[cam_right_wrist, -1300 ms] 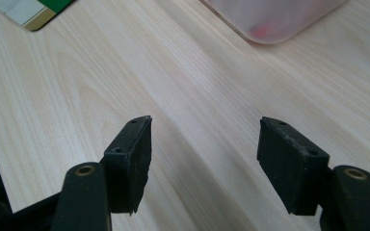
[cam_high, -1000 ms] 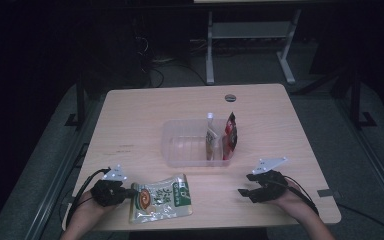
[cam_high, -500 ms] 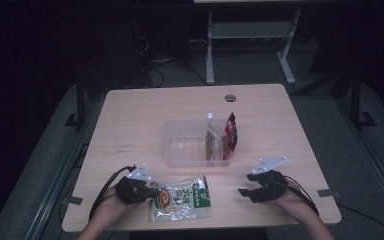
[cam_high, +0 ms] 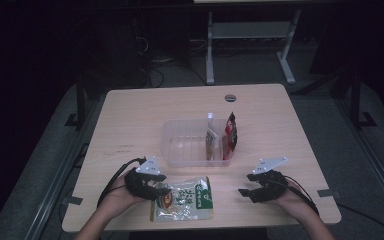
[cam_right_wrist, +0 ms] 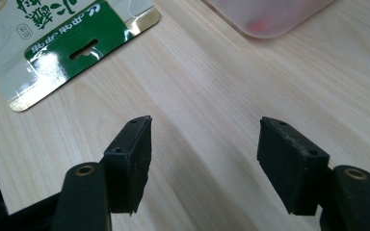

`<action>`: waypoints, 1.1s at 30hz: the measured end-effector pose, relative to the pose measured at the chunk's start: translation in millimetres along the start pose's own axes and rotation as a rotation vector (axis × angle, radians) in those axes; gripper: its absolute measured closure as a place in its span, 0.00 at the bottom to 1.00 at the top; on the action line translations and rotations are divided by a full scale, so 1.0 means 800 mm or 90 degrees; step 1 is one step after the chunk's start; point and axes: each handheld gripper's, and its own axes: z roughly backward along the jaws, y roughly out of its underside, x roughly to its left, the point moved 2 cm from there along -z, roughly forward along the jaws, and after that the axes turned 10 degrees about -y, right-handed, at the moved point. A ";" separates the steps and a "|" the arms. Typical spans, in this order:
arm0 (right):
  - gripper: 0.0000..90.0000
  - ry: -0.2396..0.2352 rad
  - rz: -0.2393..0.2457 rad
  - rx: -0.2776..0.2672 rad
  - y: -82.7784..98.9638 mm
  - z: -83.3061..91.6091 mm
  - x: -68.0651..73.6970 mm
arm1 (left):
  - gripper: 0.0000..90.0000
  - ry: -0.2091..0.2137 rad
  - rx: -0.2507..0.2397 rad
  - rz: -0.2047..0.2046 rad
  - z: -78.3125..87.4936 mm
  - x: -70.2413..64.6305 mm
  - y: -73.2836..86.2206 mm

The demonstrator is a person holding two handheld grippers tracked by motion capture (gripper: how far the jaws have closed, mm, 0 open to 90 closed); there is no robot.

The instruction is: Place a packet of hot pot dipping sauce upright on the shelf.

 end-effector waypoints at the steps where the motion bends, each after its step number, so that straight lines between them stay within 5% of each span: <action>1: 0.40 0.001 0.002 0.000 0.000 0.000 -0.001 | 0.51 0.009 -0.001 0.004 -0.005 0.000 -0.001; 5: 0.40 0.000 -0.005 0.000 0.001 0.001 0.000 | 0.47 0.019 0.023 -0.009 -0.019 -0.001 0.001; 16: 0.40 -0.001 0.001 0.003 0.001 -0.001 0.001 | 0.49 0.046 0.020 0.003 -0.026 -0.006 0.013; 22: 0.40 -0.001 0.002 0.007 0.001 -0.003 0.001 | 0.61 0.038 0.017 -0.010 -0.025 -0.010 0.014; 28: 0.40 -0.001 -0.001 0.008 0.001 -0.003 0.001 | 0.85 0.047 0.021 -0.004 -0.023 -0.009 0.015; 33: 0.40 -0.002 0.000 0.010 0.000 -0.004 0.001 | 0.94 0.054 0.028 0.010 -0.022 -0.009 0.014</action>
